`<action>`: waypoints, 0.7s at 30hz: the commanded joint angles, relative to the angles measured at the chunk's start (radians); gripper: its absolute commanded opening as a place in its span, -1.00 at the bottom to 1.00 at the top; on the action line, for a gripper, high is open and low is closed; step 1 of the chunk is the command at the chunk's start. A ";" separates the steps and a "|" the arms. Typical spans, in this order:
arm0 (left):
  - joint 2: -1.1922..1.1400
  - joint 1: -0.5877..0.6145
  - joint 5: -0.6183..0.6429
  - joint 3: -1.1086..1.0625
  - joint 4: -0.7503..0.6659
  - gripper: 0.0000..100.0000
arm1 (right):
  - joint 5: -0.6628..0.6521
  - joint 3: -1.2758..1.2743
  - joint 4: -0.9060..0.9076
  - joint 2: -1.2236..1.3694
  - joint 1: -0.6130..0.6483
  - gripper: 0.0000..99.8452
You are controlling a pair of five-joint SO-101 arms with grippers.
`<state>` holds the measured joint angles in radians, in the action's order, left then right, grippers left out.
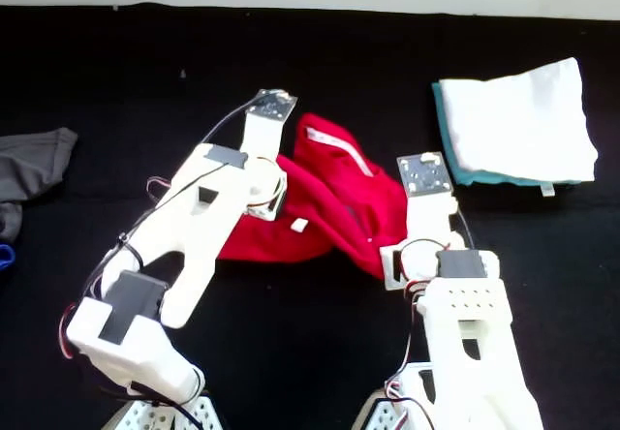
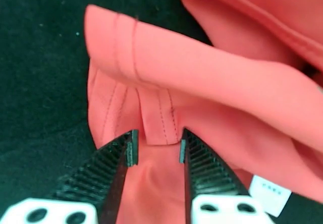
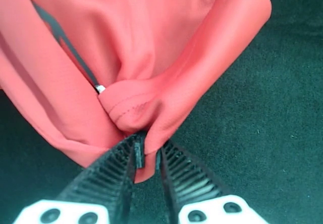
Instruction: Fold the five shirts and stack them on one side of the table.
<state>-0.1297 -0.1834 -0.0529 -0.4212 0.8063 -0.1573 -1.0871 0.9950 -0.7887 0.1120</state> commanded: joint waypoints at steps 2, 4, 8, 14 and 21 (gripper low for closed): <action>-0.012 -0.012 0.011 0.045 -0.014 -0.70 | -0.012 0.012 -0.008 -0.022 -0.010 -0.99; -0.016 -0.031 0.011 0.054 -0.017 -0.70 | -0.012 0.008 -0.008 -0.022 -0.012 -0.99; -0.019 -0.070 0.006 0.065 -0.021 -0.70 | -0.012 0.007 -0.008 -0.022 -0.012 -0.99; -0.114 -0.073 0.006 0.108 -0.031 -0.71 | -0.011 0.002 -0.008 -0.022 -0.012 -0.99; -0.093 -0.067 0.011 0.193 0.089 -0.96 | -0.011 0.001 -0.008 -0.022 -0.012 -0.99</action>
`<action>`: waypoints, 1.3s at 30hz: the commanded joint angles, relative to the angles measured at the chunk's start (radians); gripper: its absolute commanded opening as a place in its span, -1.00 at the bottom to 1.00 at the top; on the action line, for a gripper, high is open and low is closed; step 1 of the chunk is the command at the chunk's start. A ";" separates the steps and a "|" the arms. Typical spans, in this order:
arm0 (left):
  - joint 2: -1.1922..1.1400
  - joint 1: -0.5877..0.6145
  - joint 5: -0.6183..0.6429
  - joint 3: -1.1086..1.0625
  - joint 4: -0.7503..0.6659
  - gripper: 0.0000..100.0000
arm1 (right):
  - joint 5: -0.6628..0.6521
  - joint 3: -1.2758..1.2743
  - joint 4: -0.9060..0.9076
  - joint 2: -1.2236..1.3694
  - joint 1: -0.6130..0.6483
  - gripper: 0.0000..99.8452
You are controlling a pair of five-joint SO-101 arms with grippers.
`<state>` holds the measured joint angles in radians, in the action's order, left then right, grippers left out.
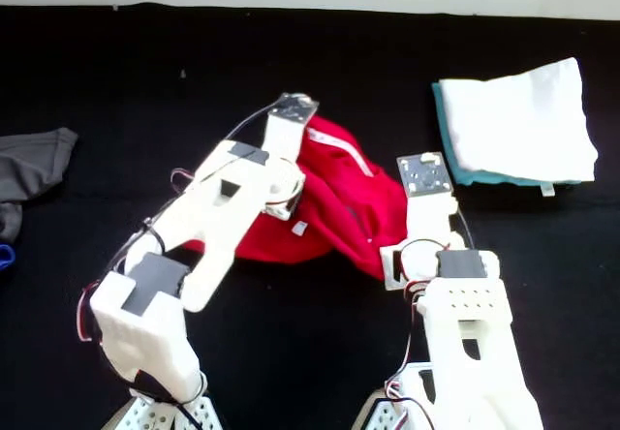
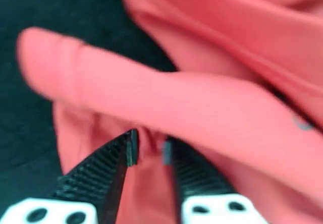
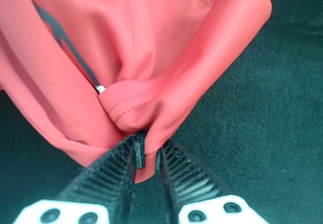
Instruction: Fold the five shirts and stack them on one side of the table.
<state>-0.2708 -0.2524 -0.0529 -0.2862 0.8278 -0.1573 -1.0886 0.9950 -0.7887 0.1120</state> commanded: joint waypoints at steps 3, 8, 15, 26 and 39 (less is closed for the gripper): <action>0.117 0.019 0.011 0.113 0.167 -0.98 | -0.011 0.002 -0.008 -0.022 -0.012 -0.99; 0.251 0.096 0.006 0.160 0.304 -0.98 | -0.011 0.013 -0.008 -0.022 -0.012 -0.99; 0.384 0.176 0.003 0.151 0.577 -0.98 | -0.009 0.142 0.082 -0.022 0.076 -0.99; 0.386 0.220 -0.147 -0.045 0.620 -0.72 | -0.012 0.173 0.111 -0.015 0.182 -0.99; 0.285 0.242 -0.146 -0.160 0.331 -0.60 | -0.012 0.171 0.111 -0.015 0.182 -0.99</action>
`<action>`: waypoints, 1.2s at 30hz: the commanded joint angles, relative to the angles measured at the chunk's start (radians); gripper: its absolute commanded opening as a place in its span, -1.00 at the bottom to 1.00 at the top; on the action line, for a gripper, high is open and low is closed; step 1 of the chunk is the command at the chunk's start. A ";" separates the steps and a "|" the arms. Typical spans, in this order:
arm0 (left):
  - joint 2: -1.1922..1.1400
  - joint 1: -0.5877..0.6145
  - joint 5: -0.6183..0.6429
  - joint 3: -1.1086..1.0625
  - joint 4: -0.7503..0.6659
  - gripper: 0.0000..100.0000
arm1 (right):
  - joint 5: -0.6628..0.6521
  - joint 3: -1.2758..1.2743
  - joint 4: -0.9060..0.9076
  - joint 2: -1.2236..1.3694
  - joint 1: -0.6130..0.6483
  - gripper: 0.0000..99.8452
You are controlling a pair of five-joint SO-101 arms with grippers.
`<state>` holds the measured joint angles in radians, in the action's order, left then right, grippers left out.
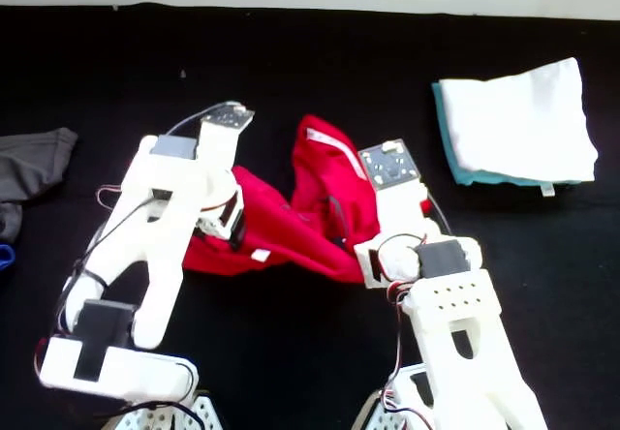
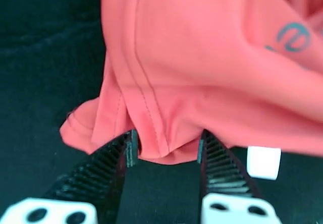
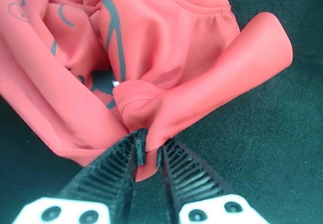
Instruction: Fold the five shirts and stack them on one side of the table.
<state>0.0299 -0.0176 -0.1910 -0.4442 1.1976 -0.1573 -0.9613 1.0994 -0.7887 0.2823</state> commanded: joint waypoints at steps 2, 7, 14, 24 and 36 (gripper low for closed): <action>-0.036 0.007 -0.008 -0.001 -0.055 -0.60 | -0.012 0.044 0.007 -0.015 0.012 -0.99; -0.047 0.008 0.005 0.013 -0.095 -0.60 | -0.012 0.042 0.007 -0.015 0.012 -0.99; -0.054 0.018 0.106 0.027 -0.175 -0.60 | -0.012 0.042 0.007 -0.015 0.012 -0.99; -0.056 0.012 0.104 0.027 -0.176 -0.98 | -0.012 0.042 0.007 -0.015 0.012 -0.99; -0.056 0.015 0.104 0.028 -0.216 -0.73 | -0.012 -0.064 -0.104 -0.016 0.010 -0.99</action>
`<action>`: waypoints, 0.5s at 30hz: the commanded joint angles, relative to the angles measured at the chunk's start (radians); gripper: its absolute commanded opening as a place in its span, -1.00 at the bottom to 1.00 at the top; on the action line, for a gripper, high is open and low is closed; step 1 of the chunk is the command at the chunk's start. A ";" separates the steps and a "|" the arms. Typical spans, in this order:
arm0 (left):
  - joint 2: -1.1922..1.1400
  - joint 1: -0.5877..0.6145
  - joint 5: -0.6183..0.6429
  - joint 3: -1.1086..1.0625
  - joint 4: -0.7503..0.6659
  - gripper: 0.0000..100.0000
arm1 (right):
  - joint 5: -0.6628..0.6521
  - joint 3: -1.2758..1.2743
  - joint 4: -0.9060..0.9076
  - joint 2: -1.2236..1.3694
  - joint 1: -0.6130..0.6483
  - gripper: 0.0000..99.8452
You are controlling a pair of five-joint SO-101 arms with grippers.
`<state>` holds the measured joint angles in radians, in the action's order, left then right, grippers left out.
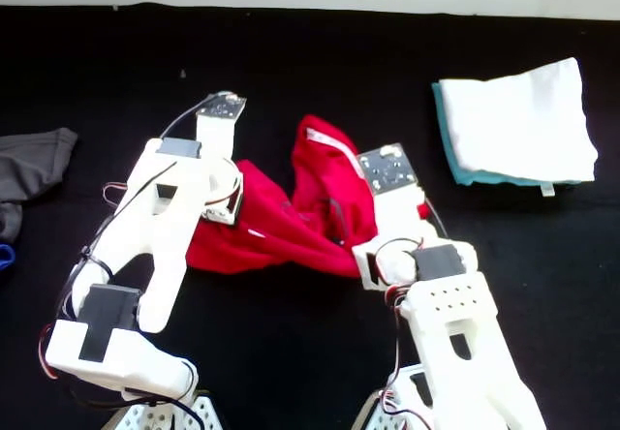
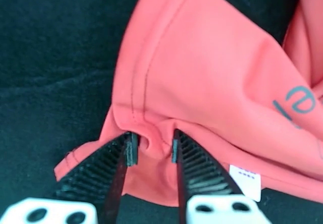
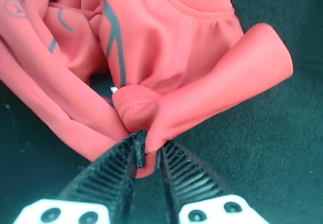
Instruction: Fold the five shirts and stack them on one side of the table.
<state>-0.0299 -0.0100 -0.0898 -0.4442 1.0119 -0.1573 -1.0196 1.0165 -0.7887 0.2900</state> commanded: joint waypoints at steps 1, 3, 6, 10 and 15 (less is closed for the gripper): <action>0.004 0.008 0.003 0.028 -0.043 -0.73 | -0.012 -0.005 -0.021 -0.018 0.002 -0.99; 0.004 0.005 0.003 0.028 -0.071 -0.73 | -0.012 -0.005 -0.021 -0.021 0.002 -0.99; 0.004 0.004 0.003 0.028 -0.089 -0.73 | -0.012 -0.005 -0.021 -0.021 0.002 -0.99; 0.015 0.008 0.003 0.030 -0.084 -0.98 | -0.012 0.005 0.007 -0.024 -0.002 -0.99; 0.018 0.038 0.005 0.081 0.006 -0.98 | -0.011 0.099 0.088 -0.053 -0.002 -0.99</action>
<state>-0.0299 -0.0038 -0.0898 -0.4319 0.9659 -0.1573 -0.9981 1.0625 -0.7994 0.2900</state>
